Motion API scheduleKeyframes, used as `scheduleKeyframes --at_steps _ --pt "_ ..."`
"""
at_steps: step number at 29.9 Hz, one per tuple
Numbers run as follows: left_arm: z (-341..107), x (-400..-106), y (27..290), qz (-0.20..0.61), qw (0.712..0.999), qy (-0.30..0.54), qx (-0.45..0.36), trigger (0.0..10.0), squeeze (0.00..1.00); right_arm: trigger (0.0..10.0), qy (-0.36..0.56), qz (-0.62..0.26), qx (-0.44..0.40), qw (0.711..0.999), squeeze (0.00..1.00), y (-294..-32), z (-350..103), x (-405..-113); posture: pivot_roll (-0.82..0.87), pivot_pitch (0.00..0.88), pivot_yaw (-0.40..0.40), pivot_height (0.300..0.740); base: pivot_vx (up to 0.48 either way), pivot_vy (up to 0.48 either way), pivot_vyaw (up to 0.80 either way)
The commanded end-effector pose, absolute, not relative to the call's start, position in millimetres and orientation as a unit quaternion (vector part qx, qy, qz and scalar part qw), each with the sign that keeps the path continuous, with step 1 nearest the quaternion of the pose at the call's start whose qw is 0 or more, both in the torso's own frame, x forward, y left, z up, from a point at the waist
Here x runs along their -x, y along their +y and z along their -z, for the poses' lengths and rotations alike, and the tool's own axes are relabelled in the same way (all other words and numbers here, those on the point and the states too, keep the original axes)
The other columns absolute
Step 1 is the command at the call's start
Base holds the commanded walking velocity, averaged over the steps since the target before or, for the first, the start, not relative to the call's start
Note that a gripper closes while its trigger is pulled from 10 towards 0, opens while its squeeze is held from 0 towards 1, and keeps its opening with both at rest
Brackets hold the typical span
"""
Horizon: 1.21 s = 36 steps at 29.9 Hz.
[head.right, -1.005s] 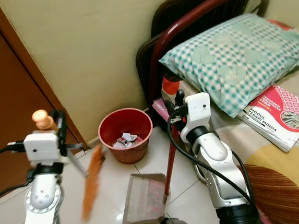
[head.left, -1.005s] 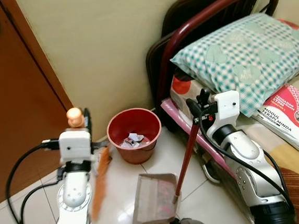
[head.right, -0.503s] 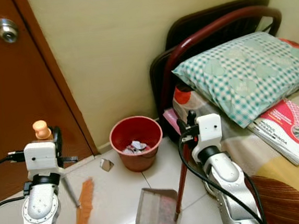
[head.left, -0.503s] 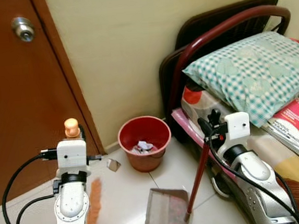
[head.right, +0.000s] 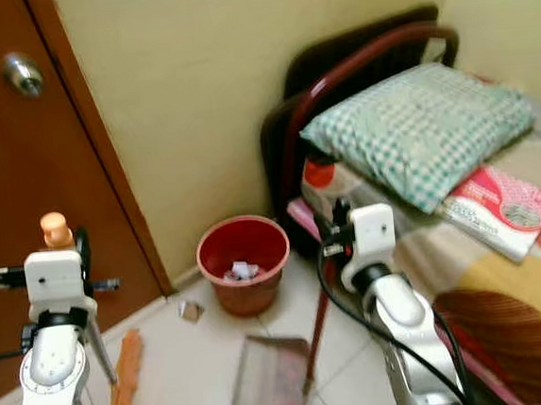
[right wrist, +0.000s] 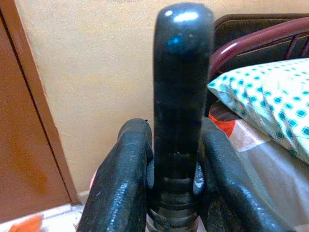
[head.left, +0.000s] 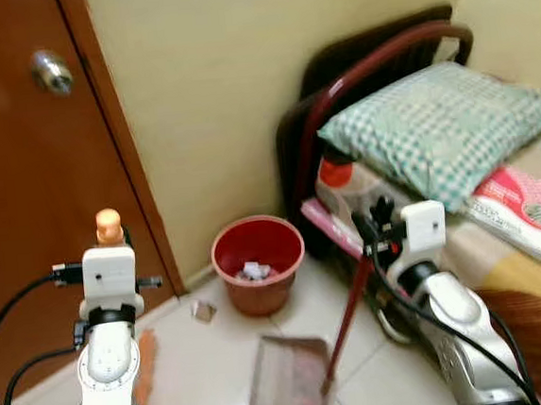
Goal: Sweep floor
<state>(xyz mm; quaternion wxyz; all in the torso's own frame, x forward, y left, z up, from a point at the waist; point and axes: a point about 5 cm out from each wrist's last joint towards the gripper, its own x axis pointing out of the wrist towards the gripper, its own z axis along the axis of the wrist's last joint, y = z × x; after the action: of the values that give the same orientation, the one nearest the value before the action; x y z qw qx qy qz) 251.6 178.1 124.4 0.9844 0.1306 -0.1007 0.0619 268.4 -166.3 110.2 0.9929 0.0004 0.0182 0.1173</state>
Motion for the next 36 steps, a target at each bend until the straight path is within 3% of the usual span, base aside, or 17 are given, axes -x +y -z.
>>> scheduleKeyframes --at_steps 1,6,19,26,36 --pt "-133 -251 182 -0.070 0.980 -0.122 -0.138 10.0 0.00 10.0 0.000 -0.121 -0.006 0.993 0.00 -162 -117 -271 0.00 0.000 -0.023 0.740 0.000 0.465 0.00" --pt "-133 -252 182 -0.065 0.980 -0.123 -0.141 10.0 0.00 10.0 -0.003 -0.121 -0.006 0.993 0.00 -161 -118 -272 0.00 0.000 -0.019 0.740 0.000 0.442 0.00" --pt "-129 -252 174 -0.045 0.982 -0.123 -0.134 10.0 0.00 10.0 -0.009 -0.128 -0.003 0.992 0.00 -159 -120 -273 -0.01 0.000 -0.011 0.740 0.346 0.328 0.00" --pt "-129 -252 167 -0.028 0.984 -0.130 -0.122 10.0 0.00 10.0 -0.008 -0.130 -0.001 0.992 0.00 -159 -120 -272 -0.02 0.000 -0.013 0.740 0.411 0.035 0.00" --pt "-128 -250 164 -0.019 0.984 -0.130 -0.121 10.0 0.00 10.0 0.000 -0.133 -0.001 0.991 0.00 -158 -117 -268 -0.02 0.007 -0.020 0.740 0.030 0.000 -0.72"
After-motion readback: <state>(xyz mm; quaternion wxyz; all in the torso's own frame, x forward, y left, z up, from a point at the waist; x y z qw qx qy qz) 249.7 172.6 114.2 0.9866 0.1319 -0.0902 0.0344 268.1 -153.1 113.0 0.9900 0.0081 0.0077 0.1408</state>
